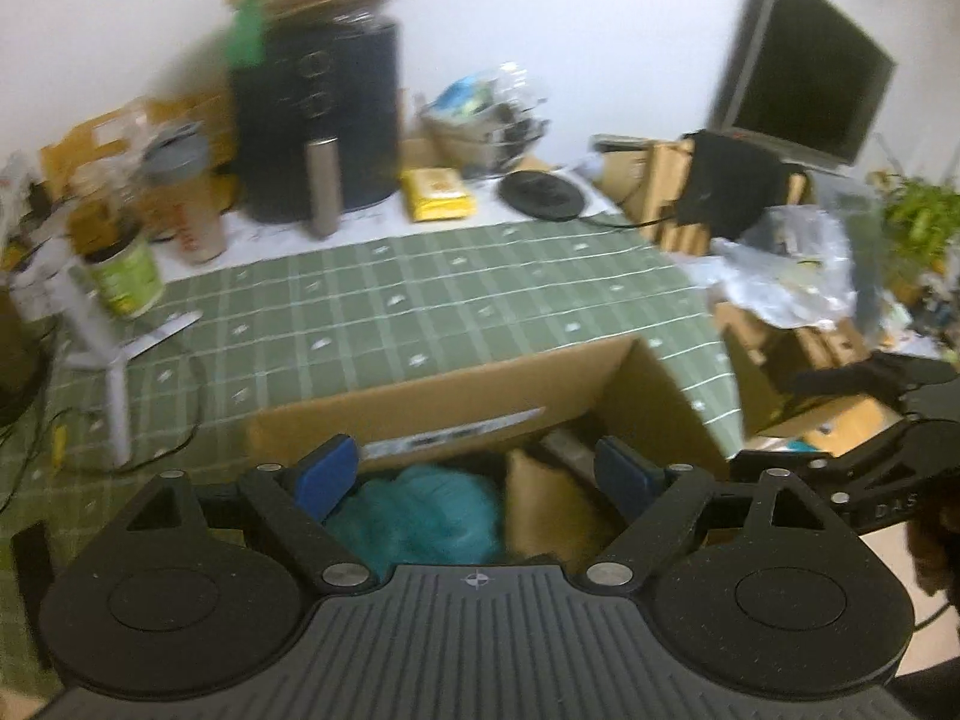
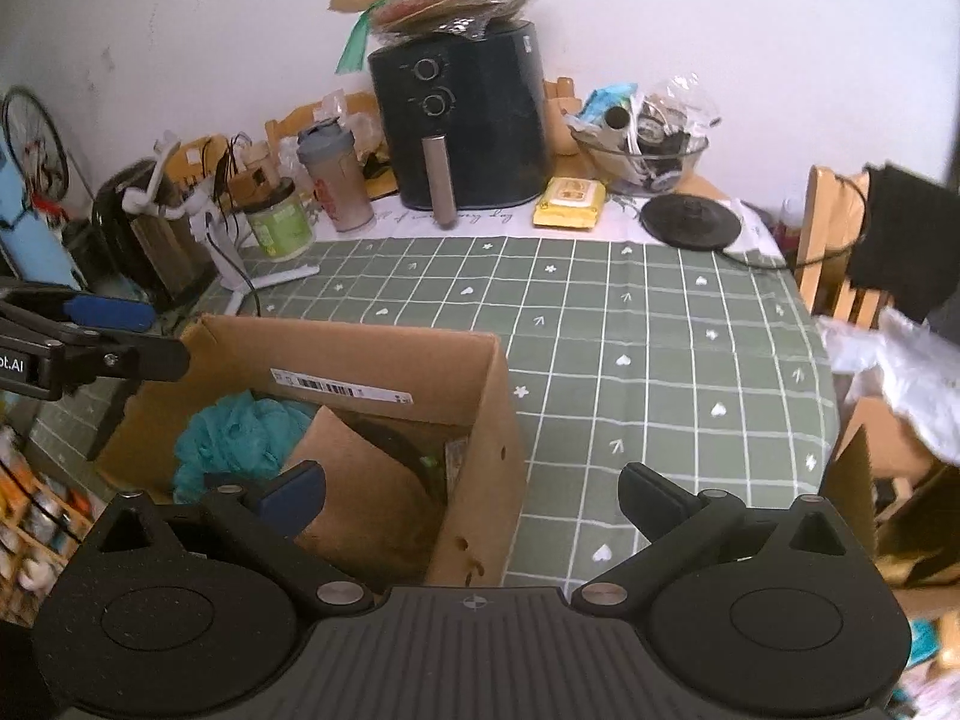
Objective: Organize soft objects
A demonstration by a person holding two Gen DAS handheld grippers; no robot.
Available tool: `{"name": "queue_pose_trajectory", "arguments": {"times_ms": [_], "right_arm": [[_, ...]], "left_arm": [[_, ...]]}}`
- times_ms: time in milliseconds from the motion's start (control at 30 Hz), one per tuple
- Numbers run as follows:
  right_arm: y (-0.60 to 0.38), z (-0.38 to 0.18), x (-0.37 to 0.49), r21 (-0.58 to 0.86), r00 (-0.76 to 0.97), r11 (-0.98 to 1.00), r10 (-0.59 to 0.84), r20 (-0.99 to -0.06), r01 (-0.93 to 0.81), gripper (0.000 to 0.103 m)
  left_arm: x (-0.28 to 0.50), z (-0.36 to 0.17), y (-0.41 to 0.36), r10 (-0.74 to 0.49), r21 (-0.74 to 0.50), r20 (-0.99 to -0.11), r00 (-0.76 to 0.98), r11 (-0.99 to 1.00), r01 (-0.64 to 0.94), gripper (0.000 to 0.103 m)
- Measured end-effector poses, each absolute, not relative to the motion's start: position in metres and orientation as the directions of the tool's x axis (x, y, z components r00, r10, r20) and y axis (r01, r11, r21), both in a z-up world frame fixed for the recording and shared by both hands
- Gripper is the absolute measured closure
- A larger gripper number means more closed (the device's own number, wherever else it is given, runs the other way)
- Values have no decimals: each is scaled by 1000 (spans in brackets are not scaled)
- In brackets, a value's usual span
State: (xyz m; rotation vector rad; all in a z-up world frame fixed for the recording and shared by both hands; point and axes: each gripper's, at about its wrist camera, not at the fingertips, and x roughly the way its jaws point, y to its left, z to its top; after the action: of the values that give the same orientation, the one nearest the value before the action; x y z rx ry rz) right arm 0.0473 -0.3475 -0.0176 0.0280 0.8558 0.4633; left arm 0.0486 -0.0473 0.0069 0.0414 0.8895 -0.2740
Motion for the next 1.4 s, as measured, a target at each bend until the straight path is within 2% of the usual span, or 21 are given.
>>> {"name": "queue_pose_trajectory", "arguments": {"times_ms": [167,233,300,500,667,900,1233,1400], "right_arm": [[-332,-11,42,117,605,896,380,-699,-428,0],[-329,-10,41,98,619,893,379,-688,-439,0],[-326,-8,40,78,635,892,376,-675,-445,0],[-318,-2,37,34,708,916,333,-622,-401,0],[-312,-3,38,29,722,941,277,-634,-336,0],[-300,3,33,71,686,952,266,-677,-299,0],[-270,9,25,112,579,971,215,-787,-209,0],[-256,9,16,80,510,980,165,-844,-185,0]], "left_arm": [[41,11,-37,-122,-36,-774,621,988,149,16],[37,13,-33,-102,-29,-766,635,992,124,6],[35,14,-31,-89,-26,-765,638,994,108,0],[30,15,-26,-46,4,-768,639,997,76,0],[24,16,-20,-4,44,-763,646,997,59,0],[26,16,-17,80,135,-766,638,990,38,0],[24,11,4,7,45,-841,542,997,57,0],[18,8,8,-22,18,-864,503,997,74,0]]}}
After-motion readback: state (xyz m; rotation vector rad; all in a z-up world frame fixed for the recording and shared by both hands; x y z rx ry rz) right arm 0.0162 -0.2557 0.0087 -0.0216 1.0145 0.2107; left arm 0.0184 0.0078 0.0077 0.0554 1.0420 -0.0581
